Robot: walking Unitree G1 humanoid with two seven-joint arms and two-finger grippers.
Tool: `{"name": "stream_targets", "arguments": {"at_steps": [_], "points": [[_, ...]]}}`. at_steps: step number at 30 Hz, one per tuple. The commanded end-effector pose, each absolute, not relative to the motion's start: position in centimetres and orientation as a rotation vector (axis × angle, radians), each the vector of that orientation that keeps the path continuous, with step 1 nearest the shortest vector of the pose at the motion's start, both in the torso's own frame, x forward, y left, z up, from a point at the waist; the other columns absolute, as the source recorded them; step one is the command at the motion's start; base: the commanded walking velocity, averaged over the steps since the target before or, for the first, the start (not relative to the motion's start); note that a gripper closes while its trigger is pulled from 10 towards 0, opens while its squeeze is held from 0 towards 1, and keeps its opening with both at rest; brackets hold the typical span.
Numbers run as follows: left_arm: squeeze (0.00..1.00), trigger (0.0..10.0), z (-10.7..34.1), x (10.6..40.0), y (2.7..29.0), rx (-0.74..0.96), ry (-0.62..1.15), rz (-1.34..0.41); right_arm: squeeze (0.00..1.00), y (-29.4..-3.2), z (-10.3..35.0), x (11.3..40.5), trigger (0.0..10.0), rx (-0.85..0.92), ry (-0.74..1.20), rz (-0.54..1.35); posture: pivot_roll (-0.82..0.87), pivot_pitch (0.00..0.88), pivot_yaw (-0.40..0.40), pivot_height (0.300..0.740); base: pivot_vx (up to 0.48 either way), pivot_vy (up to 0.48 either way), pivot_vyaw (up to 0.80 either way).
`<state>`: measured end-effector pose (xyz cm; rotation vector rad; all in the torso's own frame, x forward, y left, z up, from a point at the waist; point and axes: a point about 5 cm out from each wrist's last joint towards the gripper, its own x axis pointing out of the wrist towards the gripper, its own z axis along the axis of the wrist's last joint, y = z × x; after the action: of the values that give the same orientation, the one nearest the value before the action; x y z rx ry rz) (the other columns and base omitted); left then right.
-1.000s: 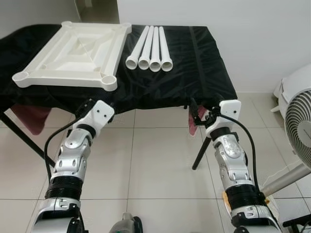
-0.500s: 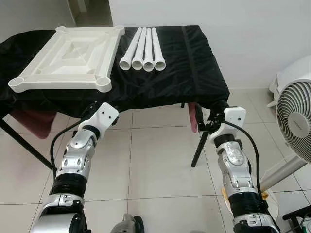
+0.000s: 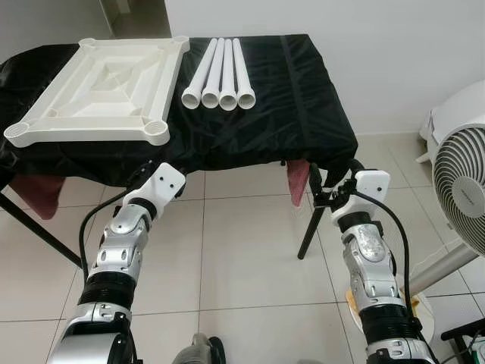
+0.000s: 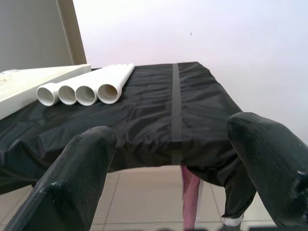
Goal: Building children table
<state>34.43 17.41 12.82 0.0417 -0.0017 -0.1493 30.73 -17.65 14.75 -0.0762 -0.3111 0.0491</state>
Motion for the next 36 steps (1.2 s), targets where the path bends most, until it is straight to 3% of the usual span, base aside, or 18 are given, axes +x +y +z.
{"name": "stream_targets", "arguments": {"at_steps": [1,20,36], "points": [[0.00,10.0,12.9,34.2,17.4,0.065,-0.012,-0.128,0.00,-17.6,14.7,30.7,10.0,-0.073,-0.307,0.053,-0.11,0.073,0.109,0.740,0.000,0.000,0.00],[0.00,10.0,13.4,32.8,18.2,0.061,-0.025,-0.143,0.00,-17.4,14.5,30.2,10.0,-0.079,-0.286,0.092,-0.07,0.089,0.076,0.740,0.000,0.000,0.00],[0.00,10.0,15.4,33.3,17.9,0.063,-0.078,-0.157,0.00,-18.8,16.3,30.6,10.0,-0.109,-0.335,0.062,-0.08,0.074,0.075,0.740,0.000,0.000,0.00]]}}
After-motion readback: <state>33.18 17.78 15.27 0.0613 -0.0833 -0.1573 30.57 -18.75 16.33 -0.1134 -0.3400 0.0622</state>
